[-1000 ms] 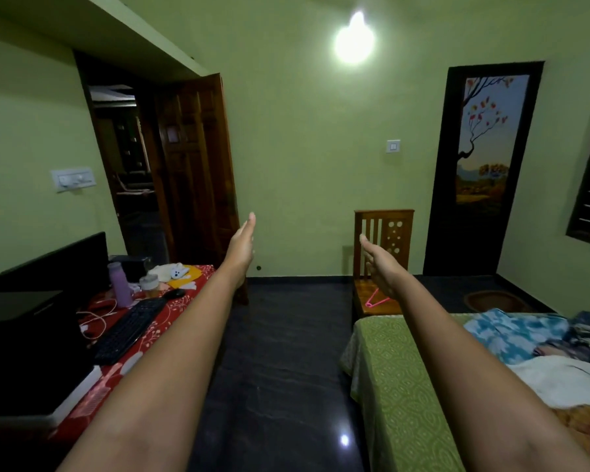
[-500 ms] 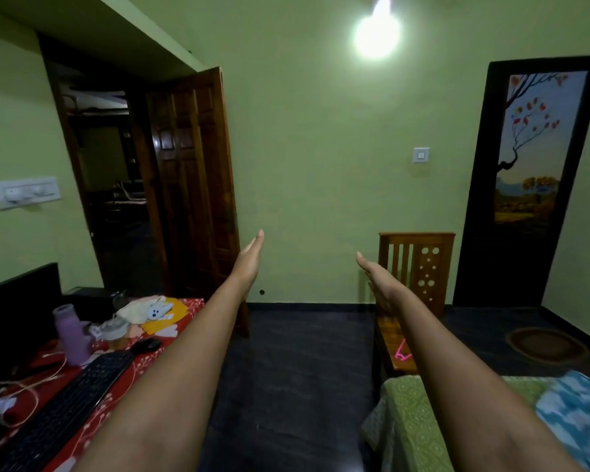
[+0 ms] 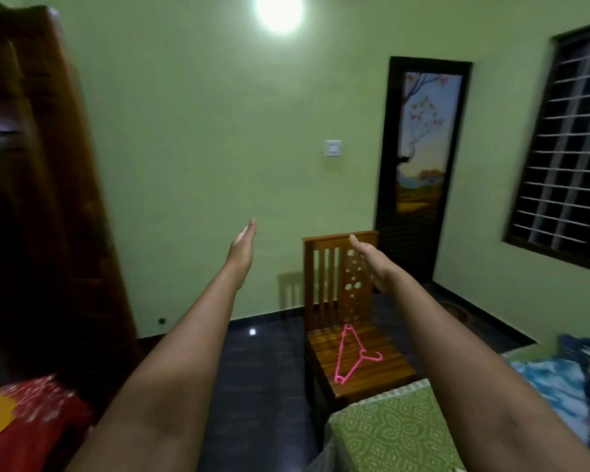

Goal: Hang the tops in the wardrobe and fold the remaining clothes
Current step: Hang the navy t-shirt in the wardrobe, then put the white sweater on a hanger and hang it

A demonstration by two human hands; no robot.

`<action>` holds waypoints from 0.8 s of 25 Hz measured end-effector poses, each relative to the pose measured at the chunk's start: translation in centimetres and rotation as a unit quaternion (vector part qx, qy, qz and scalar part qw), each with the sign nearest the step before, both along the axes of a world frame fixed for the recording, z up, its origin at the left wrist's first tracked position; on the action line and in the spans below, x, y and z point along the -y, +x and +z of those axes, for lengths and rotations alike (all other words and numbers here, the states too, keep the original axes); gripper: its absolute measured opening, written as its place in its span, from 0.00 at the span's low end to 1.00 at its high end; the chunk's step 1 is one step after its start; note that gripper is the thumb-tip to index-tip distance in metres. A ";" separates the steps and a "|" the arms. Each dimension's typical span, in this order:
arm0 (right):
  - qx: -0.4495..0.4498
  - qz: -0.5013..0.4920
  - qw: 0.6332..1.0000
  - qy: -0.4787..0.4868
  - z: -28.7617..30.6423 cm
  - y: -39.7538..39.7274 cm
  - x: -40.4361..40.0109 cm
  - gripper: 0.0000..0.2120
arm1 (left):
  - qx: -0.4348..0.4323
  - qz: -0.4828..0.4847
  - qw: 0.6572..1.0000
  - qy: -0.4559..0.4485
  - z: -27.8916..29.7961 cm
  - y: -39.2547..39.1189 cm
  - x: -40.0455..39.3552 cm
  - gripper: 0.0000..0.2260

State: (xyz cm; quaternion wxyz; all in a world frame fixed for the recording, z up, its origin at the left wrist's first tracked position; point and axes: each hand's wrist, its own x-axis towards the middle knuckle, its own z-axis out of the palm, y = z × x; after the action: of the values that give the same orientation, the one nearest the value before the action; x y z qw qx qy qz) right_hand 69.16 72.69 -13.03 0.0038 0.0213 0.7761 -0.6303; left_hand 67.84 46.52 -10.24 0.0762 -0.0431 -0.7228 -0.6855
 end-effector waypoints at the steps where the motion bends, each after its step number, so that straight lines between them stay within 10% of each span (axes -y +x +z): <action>1: -0.001 -0.047 0.999 -0.009 -0.5 -1.1 -2.1 0.46 | 0.003 -0.043 0.999 -0.006 -0.2 -3.2 -2.3 0.29; 8: -0.043 -0.340 0.939 -0.015 1.8 -0.6 -14.2 0.36 | -0.001 -0.328 0.945 -0.018 2.6 -15.1 -20.0 0.29; 20: 0.030 -0.631 0.775 -0.002 0.3 15.8 -18.5 0.33 | -0.019 -0.611 0.788 -0.070 -0.3 -10.6 -38.2 0.29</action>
State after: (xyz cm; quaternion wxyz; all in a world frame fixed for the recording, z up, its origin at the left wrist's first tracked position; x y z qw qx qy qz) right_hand 85.01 91.23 -12.74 -0.3715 0.5248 0.5872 -0.4916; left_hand 57.23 84.70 -10.55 -0.3484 -0.4937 -0.5903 -0.5352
